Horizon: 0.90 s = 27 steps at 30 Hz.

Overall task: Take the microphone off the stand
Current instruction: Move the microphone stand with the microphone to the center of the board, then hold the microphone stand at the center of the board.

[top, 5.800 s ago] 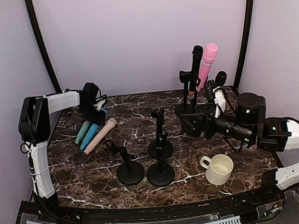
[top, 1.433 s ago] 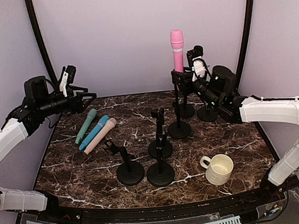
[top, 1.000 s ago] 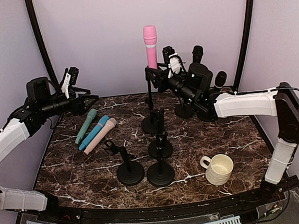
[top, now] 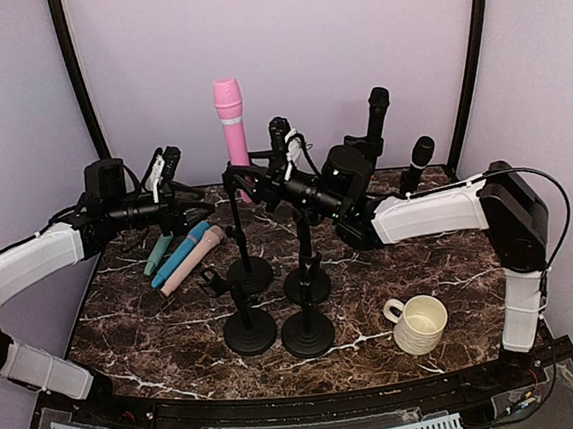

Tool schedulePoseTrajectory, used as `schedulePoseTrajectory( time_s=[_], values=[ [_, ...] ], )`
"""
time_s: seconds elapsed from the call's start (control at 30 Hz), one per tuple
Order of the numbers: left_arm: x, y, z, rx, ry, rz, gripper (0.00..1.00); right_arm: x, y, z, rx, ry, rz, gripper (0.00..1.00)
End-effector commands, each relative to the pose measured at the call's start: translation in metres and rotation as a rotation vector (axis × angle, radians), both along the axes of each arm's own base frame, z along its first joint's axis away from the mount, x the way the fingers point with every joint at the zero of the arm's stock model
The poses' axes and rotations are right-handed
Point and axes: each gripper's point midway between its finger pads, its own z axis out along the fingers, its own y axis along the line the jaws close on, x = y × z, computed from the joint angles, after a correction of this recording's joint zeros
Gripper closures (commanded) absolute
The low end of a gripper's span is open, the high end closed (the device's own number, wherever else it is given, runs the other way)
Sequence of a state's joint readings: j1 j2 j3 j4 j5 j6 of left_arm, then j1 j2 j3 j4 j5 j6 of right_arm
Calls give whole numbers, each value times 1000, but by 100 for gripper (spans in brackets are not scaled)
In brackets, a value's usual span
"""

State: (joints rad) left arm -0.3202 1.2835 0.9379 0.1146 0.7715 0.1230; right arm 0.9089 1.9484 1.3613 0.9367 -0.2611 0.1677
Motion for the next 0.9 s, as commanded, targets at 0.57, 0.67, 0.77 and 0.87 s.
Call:
schedulePoseTrajectory(
  time_s=[0.57, 0.67, 0.77, 0.87],
  values=[
    [32, -51, -31, -25, 52, -149, 43, -27, -53, 77, 77, -84, -59, 13],
    [36, -53, -32, -22, 48, -149, 56, -33, -63, 79, 65, -84, -73, 13],
    [36, -54, -33, -21, 42, -154, 68, -37, -73, 80, 52, -87, -97, 13],
    [33, -55, -35, -17, 39, -160, 76, -40, -82, 83, 43, -90, -122, 12]
  ],
)
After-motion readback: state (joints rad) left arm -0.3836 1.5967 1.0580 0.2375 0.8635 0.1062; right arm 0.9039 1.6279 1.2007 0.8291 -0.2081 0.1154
